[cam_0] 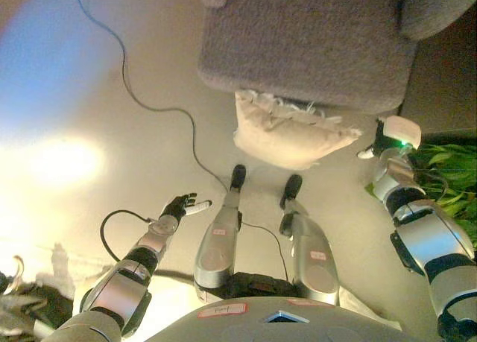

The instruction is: Pick up the pillow and put it on the sofa.

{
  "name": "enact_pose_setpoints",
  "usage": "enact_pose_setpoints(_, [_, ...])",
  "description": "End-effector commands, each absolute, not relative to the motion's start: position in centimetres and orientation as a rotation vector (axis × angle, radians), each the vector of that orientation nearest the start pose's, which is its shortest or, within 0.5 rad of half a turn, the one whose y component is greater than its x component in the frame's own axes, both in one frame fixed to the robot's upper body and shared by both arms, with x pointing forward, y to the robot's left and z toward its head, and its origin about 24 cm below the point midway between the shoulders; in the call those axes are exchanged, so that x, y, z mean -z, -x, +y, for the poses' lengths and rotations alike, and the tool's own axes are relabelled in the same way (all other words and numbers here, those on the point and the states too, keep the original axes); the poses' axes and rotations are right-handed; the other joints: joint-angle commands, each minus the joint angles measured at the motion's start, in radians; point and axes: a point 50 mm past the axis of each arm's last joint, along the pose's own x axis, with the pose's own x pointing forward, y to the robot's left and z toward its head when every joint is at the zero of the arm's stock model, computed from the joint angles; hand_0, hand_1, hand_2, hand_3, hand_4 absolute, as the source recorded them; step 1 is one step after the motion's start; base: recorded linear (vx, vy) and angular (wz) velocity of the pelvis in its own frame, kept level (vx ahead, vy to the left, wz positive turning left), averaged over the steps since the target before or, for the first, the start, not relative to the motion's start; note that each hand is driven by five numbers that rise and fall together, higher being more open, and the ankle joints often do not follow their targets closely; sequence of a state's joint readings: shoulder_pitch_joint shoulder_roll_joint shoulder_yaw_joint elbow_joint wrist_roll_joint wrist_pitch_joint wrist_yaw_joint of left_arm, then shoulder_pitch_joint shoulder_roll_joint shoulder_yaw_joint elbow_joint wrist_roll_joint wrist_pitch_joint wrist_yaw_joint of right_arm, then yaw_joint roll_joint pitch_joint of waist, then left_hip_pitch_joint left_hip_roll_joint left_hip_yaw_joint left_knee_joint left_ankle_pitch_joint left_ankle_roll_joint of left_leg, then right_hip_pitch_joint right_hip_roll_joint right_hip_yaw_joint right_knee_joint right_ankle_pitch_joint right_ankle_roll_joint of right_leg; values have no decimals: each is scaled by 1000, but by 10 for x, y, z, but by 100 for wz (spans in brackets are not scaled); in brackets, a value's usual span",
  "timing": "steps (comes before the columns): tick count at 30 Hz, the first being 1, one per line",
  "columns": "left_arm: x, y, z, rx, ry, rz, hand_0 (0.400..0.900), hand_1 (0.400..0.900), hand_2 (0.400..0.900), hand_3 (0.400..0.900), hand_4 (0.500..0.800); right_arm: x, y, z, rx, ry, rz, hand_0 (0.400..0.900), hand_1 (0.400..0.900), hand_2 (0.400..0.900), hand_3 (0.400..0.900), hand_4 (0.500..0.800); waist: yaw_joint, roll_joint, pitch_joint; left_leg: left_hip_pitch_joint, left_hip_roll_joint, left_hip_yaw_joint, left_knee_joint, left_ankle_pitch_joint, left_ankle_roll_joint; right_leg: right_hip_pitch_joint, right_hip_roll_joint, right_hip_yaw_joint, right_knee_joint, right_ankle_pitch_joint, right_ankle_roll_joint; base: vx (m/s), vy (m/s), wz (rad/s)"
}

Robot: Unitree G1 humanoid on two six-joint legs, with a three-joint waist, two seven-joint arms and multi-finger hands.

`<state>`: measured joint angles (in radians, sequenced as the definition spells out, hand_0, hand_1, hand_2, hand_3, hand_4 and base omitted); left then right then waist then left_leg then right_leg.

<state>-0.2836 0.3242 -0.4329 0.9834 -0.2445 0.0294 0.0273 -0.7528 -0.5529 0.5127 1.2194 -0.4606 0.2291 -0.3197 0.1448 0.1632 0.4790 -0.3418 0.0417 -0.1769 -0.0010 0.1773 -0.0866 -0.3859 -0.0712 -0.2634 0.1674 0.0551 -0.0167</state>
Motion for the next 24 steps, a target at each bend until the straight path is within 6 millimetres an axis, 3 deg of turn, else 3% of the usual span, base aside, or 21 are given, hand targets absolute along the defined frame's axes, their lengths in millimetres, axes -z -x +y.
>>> enact_pose_setpoints(1, [83,-246,221,45,-344,700,900,900,900,900,800,-79,-343,-332,419,1500,503,900,900,900,900,800,10,-1,26,-74,-93,55,83,-86,58,-21,-58,44,144,-135,77,-98,19,1])
enact_pose_setpoints(11, [70,-247,217,56,-262,575,900,900,900,900,800,-120,-357,-337,494,1481,413,900,900,900,900,800,26,39,41,-236,-125,68,232,-114,70,-184,-84,54,293,-184,64,-49,28,-1])
enact_pose_setpoints(16, [66,-246,217,47,-239,540,900,900,900,900,800,-138,-362,-339,537,1463,377,900,900,900,900,800,33,55,41,-290,-122,78,264,-118,73,-242,-84,60,340,-200,58,-30,20,-6])
enact_pose_setpoints(24, [56,-242,226,7,-143,466,900,900,900,900,800,-184,-368,-347,624,1452,317,900,900,900,900,800,61,102,41,-390,-106,102,309,-104,70,-359,-101,72,442,-236,51,-20,31,-3])
